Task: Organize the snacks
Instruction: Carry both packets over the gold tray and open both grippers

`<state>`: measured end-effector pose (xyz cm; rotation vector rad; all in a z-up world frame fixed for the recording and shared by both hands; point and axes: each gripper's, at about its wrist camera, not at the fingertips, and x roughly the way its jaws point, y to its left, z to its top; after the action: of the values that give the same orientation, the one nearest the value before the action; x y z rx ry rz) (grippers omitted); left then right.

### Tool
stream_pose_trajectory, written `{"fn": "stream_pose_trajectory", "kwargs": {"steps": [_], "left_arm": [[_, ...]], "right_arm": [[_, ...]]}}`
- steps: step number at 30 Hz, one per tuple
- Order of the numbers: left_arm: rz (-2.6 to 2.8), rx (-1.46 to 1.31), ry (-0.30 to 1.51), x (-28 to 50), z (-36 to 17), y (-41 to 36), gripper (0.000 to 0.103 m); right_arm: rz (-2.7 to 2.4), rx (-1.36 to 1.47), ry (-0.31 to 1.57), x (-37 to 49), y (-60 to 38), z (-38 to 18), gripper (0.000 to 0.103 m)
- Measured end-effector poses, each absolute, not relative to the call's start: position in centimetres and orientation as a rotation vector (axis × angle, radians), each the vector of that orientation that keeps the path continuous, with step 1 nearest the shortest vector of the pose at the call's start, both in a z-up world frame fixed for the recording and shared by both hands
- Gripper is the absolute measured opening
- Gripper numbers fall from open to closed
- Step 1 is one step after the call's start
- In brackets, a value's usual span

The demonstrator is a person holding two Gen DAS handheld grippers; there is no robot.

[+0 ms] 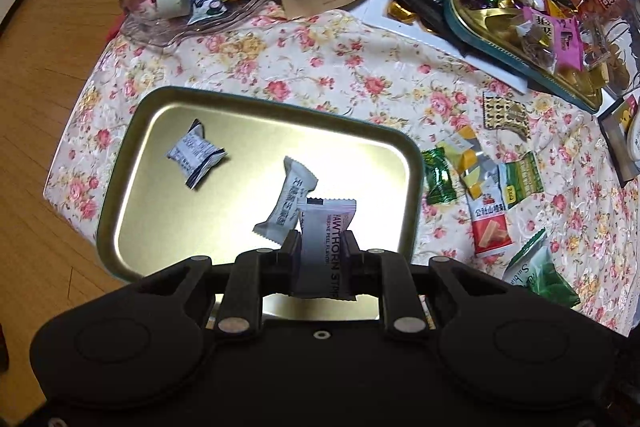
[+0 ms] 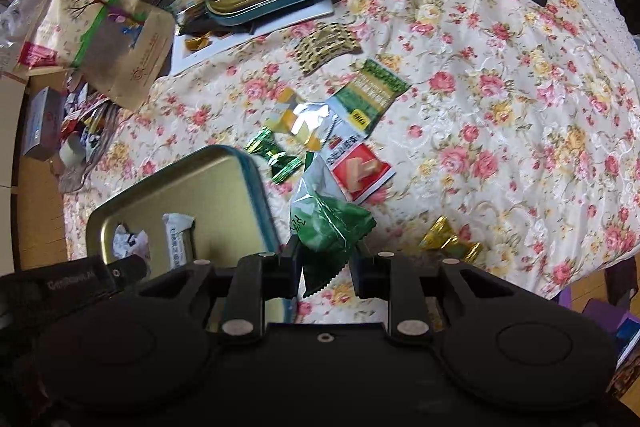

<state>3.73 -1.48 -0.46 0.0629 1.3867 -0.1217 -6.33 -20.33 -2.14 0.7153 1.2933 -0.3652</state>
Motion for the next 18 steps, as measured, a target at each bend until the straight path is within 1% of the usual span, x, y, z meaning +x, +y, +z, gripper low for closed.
{"fn": "stream_pose_trajectory", "kwargs": {"steps": [14,18], "left_arm": [[-0.041,0.042,1.378,3.6,-0.6,3.1,0.027],[-0.019,0.047,1.379,4.0,-0.8,4.0,0.028]], "right_arm": [[-0.190,0.645,1.218,-5.9,-14.1,-0.1,0.026],[-0.151,0.596,1.204,-5.2,-12.5,0.4,0.026]]}}
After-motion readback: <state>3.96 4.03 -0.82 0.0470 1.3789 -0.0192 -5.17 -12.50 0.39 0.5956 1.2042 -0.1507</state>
